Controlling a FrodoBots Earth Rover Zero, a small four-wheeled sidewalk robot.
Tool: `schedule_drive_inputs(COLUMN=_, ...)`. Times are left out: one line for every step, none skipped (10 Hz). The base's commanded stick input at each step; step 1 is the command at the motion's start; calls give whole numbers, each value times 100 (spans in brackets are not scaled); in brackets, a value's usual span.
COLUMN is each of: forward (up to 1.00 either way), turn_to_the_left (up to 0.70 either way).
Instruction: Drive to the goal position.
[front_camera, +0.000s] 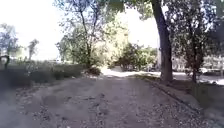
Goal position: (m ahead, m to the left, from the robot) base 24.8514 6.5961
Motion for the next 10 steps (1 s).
schedule_drive_inputs(forward=85, turn_to_the_left=0)
schedule_drive_inputs(forward=85, turn_to_the_left=0)
schedule_drive_inputs(forward=85, turn_to_the_left=-34)
schedule_drive_inputs(forward=85, turn_to_the_left=-34)
schedule_drive_inputs(forward=85, turn_to_the_left=-34)
schedule_drive_inputs(forward=85, turn_to_the_left=-17)
schedule_drive_inputs(forward=85, turn_to_the_left=0)
schedule_drive_inputs(forward=85, turn_to_the_left=0)
schedule_drive_inputs(forward=85, turn_to_the_left=0)
schedule_drive_inputs(forward=85, turn_to_the_left=0)
